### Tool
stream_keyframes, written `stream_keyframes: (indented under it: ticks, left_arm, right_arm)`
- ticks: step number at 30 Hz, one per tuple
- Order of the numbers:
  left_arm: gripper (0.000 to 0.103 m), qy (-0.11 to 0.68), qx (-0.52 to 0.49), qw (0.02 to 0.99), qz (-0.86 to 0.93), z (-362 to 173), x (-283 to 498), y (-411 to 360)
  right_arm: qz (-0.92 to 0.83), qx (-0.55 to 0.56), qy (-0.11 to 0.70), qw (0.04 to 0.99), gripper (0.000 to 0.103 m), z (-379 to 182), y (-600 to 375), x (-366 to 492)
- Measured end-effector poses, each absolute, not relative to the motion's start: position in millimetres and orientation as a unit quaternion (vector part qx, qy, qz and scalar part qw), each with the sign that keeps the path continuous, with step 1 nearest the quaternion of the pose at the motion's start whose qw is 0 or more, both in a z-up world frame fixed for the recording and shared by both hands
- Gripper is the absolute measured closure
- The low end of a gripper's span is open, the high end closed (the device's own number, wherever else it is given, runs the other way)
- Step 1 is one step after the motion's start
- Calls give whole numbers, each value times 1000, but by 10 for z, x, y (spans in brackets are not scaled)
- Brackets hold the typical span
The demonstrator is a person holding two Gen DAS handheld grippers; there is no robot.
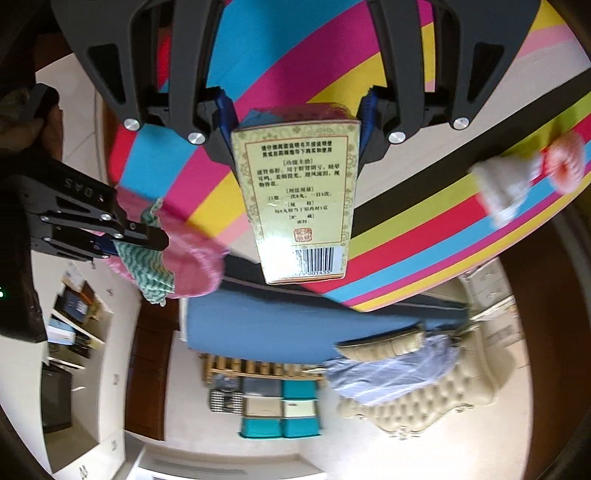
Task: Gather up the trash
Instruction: 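Carry the box and cloth over the pink wastebasket with both tools, then open both tools to drop the box and cloth into the wastebasket, then move both tools back over the table toward the remaining trash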
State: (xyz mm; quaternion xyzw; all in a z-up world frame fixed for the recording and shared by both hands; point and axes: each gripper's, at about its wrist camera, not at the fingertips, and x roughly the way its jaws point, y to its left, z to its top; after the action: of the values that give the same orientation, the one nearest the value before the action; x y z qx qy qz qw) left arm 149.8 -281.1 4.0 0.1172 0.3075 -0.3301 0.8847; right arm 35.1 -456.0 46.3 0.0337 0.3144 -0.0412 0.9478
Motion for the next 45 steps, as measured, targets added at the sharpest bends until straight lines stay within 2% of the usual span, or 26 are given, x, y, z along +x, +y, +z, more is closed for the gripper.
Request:
stream_keyframes:
  ticks: [7,18,20,21,22,23,24,25,27,30,37,45]
  left_arm:
    - [53,303,133,859,-391,106,1537,-3786]
    - [52,316,122,830,-443,82,1900,-5005]
    - [39,309,102,832,-450,107,1993,-5184]
    - [23,305,87,835,-449,134,2042,-5240]
    - [12,301,79,838,-448,155,2062,-5246]
    - [12,295,69,845,-441,189,2089,-5247]
    - [12,289,64,851,-434,217,2103,-5271]
    - [12,285,60,854,-432,250,2114,-5247]
    - [12,273,64,861,-424,294,2119,-5128]
    - [5,245,88,877,-404,310,2064,-4829]
    - [5,221,139,906,-335,134,1886,-4006]
    - [5,236,146,923,-265,-37,1771,-3012]
  right_arm:
    - [-111,64,313,941,73,375,-5418,292]
    - [-134,107,310,935,72,160,-6155,335]
    - [-130,111,312,935,71,115,-6211,377]
    - [-126,113,312,935,70,100,-6217,383]
    - [-119,113,311,936,70,83,-6234,413]
    - [-117,112,311,937,67,82,-6237,442]
    - [-118,112,310,937,57,75,-6257,477]
    - [-125,112,309,936,48,78,-6276,501]
    - [-127,113,304,937,44,106,-6271,500]
    - [-140,114,290,940,44,192,-6276,453]
    - [-139,106,265,948,41,502,-6083,300]
    - [-68,55,269,959,34,703,-5237,548]
